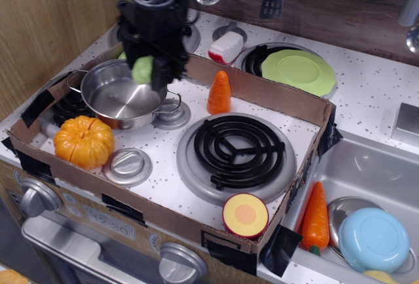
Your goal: Put broccoli in pot
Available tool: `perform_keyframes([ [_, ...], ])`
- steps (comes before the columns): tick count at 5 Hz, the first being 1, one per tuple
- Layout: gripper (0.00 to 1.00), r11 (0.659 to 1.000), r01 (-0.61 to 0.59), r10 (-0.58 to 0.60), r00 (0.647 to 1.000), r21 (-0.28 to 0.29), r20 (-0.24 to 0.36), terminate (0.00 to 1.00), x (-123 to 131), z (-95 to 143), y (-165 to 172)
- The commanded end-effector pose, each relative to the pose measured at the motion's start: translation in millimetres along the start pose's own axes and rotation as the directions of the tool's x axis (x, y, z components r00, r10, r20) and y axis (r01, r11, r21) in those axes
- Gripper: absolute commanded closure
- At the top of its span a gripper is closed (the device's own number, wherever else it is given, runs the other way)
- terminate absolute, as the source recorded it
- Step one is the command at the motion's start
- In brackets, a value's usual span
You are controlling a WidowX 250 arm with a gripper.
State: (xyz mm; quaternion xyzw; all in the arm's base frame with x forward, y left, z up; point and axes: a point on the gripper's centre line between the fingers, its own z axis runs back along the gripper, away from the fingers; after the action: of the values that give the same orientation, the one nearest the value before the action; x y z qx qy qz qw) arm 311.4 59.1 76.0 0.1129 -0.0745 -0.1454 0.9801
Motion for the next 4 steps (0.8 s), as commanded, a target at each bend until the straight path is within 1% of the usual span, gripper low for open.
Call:
perform_keyframes([
  [1,1.0,0.996,-0.014,0.014,1.0,0.087,0.009,0.0,-8.0,3.4,23.5],
  [2,0.0,0.995,0.012,-0.012,1.0,0.095,0.007,0.0,-6.1,0.5,23.1],
  [3,0.0,0.996,0.054,-0.055,0.998,0.069,0.004,0.0,1.6,-0.1,25.3],
  [4,0.0,0.995,0.074,-0.074,0.997,0.06,-0.004,0.0,9.8,1.2,26.7],
])
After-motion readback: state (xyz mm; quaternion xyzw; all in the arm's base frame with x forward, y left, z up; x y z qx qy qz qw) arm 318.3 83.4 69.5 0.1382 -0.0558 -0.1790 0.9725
